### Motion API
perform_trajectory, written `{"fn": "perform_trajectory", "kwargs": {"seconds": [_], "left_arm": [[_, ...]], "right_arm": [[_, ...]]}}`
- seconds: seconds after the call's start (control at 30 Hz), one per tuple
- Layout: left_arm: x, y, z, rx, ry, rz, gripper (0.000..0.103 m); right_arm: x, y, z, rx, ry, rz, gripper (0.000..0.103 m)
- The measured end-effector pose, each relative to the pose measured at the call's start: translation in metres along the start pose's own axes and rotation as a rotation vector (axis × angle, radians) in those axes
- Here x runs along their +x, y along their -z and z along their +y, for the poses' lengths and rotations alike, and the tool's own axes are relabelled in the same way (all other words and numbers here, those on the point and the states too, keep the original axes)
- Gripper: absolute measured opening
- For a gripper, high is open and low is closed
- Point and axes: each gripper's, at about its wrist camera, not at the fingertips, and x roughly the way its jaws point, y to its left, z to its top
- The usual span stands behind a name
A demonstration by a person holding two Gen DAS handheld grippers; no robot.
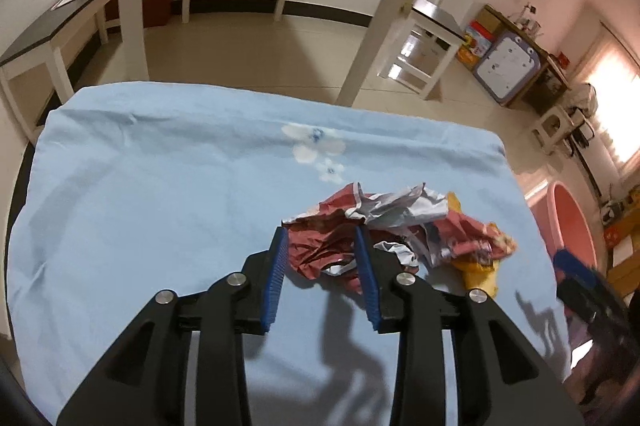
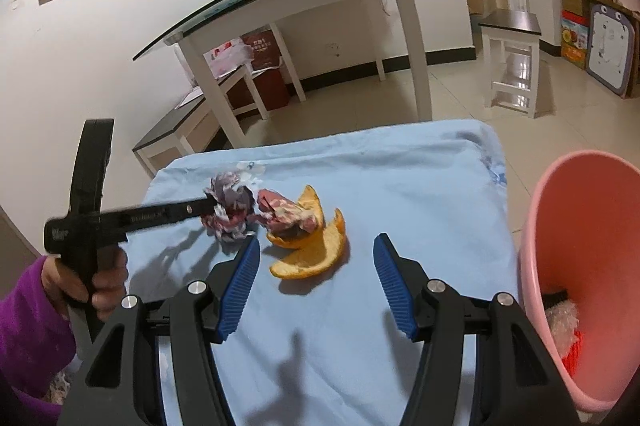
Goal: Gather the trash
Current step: 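Grasp the crumpled red-and-silver wrapper with the left tool, then grasp the red paper wrapper with the right tool while the left tool holds its wrapper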
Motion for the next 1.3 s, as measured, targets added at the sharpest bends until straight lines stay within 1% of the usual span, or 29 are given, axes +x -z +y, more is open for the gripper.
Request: {"fn": "perform_trajectory", "kwargs": {"seconds": [0.03, 0.07, 0.13, 0.17, 0.23, 0.4, 0.6, 0.67, 0.77, 0.8, 0.83, 0.87, 0.9, 0.93, 1.1, 1.2, 1.3], "left_arm": [[-0.001, 0.002, -0.002, 0.008, 0.006, -0.003, 0.028], [-0.001, 0.005, -0.004, 0.019, 0.019, 0.003, 0.014], [-0.002, 0.009, -0.007, 0.034, 0.008, 0.004, 0.011], [-0.002, 0.01, -0.009, 0.042, 0.006, -0.002, 0.004], [-0.007, 0.012, -0.008, 0.044, 0.006, -0.008, 0.004], [-0.027, 0.017, -0.004, 0.008, 0.004, -0.028, 0.003], [-0.057, 0.029, 0.002, -0.04, -0.006, -0.045, 0.003], [-0.064, 0.035, 0.002, -0.052, -0.007, -0.049, 0.003], [-0.073, 0.045, 0.002, -0.061, -0.018, -0.051, 0.003], [-0.076, 0.048, 0.001, -0.065, -0.022, -0.053, 0.003], [-0.079, 0.05, 0.001, -0.069, -0.024, -0.054, 0.003], [-0.081, 0.052, 0.0, -0.072, -0.023, -0.056, 0.003], [-0.084, 0.053, -0.002, -0.074, -0.022, -0.06, 0.003], [-0.087, 0.055, -0.003, -0.076, -0.022, -0.065, 0.003], [-0.102, 0.061, -0.011, -0.075, -0.019, -0.089, 0.003], [-0.11, 0.067, -0.019, -0.071, -0.017, -0.099, 0.003], [-0.115, 0.074, -0.029, -0.067, -0.015, -0.1, 0.003]], "right_arm": [[0.001, -0.002, 0.002, -0.006, -0.004, -0.003, 0.058], [0.002, -0.005, 0.003, -0.013, -0.009, -0.006, 0.058], [0.005, -0.008, 0.007, -0.023, -0.014, -0.007, 0.058], [0.006, -0.01, 0.009, -0.028, -0.018, -0.005, 0.058], [0.01, -0.014, 0.012, -0.042, -0.027, -0.002, 0.058], [0.026, -0.025, 0.026, -0.114, -0.036, 0.005, 0.059], [0.056, -0.03, 0.038, -0.162, -0.036, 0.082, 0.059], [0.063, -0.028, 0.04, -0.165, -0.028, 0.1, 0.057], [0.071, -0.024, 0.043, -0.168, -0.013, 0.132, 0.042], [0.073, -0.022, 0.043, -0.168, -0.007, 0.143, 0.03], [0.074, -0.019, 0.043, -0.168, -0.006, 0.157, 0.023], [0.073, -0.017, 0.044, -0.165, -0.009, 0.161, 0.02], [0.07, -0.015, 0.044, -0.157, -0.013, 0.155, 0.011], [0.066, -0.014, 0.045, -0.151, -0.018, 0.151, 0.008], [0.037, -0.011, 0.044, -0.091, -0.059, 0.116, 0.006], [0.01, -0.004, 0.043, -0.06, -0.077, 0.094, 0.006], [-0.011, 0.003, 0.042, -0.03, -0.085, 0.095, 0.006]]}}
